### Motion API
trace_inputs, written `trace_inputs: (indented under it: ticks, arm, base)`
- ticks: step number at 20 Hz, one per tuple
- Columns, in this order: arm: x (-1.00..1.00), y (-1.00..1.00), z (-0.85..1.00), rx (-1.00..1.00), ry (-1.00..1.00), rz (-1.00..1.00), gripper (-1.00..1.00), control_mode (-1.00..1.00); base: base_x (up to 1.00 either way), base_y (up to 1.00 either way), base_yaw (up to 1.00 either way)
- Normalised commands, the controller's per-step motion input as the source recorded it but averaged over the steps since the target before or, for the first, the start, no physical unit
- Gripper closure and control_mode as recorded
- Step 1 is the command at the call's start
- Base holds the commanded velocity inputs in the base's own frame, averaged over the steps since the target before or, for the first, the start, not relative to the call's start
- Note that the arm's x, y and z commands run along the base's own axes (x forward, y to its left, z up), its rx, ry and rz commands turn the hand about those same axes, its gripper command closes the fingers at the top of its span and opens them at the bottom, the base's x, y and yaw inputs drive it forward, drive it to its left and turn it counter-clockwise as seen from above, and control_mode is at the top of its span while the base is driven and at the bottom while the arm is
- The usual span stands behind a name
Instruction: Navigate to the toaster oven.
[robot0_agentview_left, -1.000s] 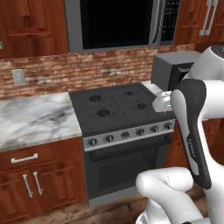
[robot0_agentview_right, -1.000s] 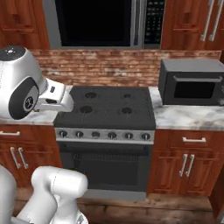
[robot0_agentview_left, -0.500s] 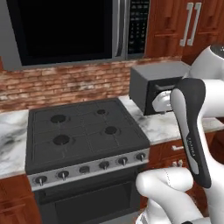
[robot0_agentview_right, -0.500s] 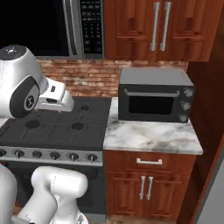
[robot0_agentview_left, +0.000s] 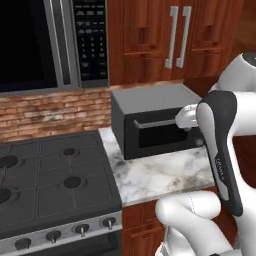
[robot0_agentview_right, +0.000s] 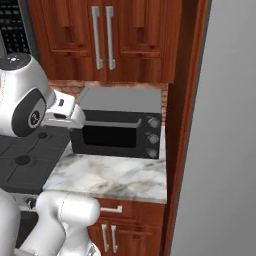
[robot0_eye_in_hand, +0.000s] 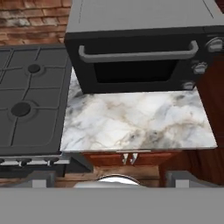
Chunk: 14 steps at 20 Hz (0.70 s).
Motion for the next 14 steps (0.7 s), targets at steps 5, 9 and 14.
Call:
trace_inputs:
  ticks: [5, 9, 14]
  arm:
    - [0.0, 0.0, 0.0, 0.0, 0.0, 0.0, -1.0, 1.0]
    - [0.0, 0.0, 0.0, 0.0, 0.0, 0.0, -1.0, 1.0]
    - [0.0, 0.0, 0.0, 0.0, 0.0, 0.0, -1.0, 1.0]
  base:
    - [0.73, -0.65, 0.08]
    - [0.24, -0.36, 0.06]
    - [0.11, -0.21, 0.02]
